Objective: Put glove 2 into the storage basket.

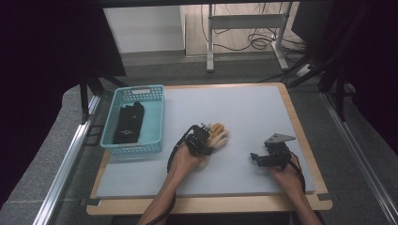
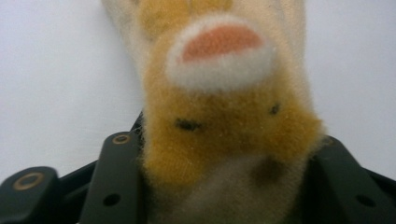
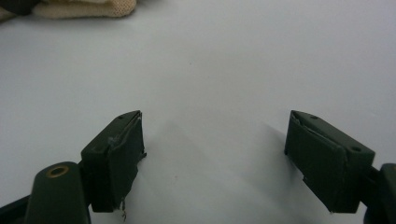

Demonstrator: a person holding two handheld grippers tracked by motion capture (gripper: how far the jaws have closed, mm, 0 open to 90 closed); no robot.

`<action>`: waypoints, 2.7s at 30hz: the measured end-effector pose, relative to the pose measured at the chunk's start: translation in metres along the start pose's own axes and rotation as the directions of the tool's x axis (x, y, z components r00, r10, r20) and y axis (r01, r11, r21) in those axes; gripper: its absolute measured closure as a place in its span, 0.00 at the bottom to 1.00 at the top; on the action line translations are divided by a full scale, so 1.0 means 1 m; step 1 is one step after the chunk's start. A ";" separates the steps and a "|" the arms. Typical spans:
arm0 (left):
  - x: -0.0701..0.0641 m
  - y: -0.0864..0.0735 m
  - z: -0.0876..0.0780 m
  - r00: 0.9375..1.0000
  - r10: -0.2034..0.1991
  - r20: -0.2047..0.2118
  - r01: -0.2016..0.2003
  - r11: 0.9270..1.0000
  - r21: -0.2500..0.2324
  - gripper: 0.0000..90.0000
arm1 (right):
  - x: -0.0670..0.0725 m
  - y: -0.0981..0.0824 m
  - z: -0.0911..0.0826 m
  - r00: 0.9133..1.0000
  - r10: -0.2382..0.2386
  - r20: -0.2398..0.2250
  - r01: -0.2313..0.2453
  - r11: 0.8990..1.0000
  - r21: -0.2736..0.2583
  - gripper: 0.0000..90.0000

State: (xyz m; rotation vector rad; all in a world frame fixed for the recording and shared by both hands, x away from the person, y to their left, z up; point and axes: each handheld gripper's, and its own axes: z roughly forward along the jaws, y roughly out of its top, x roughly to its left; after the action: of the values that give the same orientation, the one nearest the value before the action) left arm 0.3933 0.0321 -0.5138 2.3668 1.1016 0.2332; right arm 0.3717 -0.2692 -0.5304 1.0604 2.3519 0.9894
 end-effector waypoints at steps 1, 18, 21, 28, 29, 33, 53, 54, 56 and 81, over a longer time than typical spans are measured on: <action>0.000 0.000 -0.001 1.000 -0.004 0.008 0.004 1.000 -0.003 0.61 | 0.000 0.000 0.000 1.000 0.001 0.000 -0.001 1.000 0.001 0.22; 0.017 0.010 -0.041 1.000 -0.029 -0.011 0.029 0.998 -0.060 0.61 | 0.000 0.000 0.000 1.000 0.002 0.000 -0.002 1.000 0.001 0.22; 0.024 0.012 -0.052 0.999 -0.049 -0.021 0.047 0.996 -0.070 0.61 | 0.000 0.000 0.000 1.000 0.002 -0.002 -0.002 1.000 -0.001 0.22; 0.047 0.017 -0.079 0.995 -0.079 -0.064 0.074 0.994 -0.080 0.61 | 0.000 0.000 0.000 1.000 0.001 -0.002 -0.001 1.000 -0.001 0.22; 0.051 0.017 -0.083 0.993 -0.090 -0.074 0.083 0.993 -0.085 0.61 | 0.000 0.000 0.000 1.000 0.001 -0.002 -0.001 1.000 -0.001 0.22; 0.061 0.018 -0.096 0.989 -0.113 -0.099 0.104 0.990 -0.095 0.61 | 0.000 0.000 0.000 1.000 0.001 -0.002 -0.001 1.000 -0.001 0.21; 0.128 -0.003 -0.140 0.940 -0.271 -0.207 0.248 0.960 -0.130 0.61 | 0.000 0.000 0.000 1.000 0.001 0.000 -0.001 1.000 0.000 0.22; 0.131 -0.005 -0.141 0.938 -0.276 -0.211 0.253 0.959 -0.131 0.61 | 0.000 0.000 0.000 1.000 0.001 -0.001 -0.001 1.000 -0.001 0.21; 0.135 -0.007 -0.144 0.933 -0.289 -0.217 0.264 0.955 -0.136 0.61 | 0.000 0.000 0.000 1.000 0.000 0.000 0.000 1.000 0.000 0.21; 0.183 -0.029 -0.153 0.867 -0.415 -0.275 0.383 0.909 -0.164 0.60 | 0.000 0.000 0.000 1.000 0.000 0.001 0.000 1.000 0.000 0.21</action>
State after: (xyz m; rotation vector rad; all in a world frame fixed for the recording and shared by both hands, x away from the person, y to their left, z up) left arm 0.4393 0.2434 -0.4090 1.9916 1.6548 0.5044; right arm 0.3713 -0.2692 -0.5303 1.0610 2.3513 0.9891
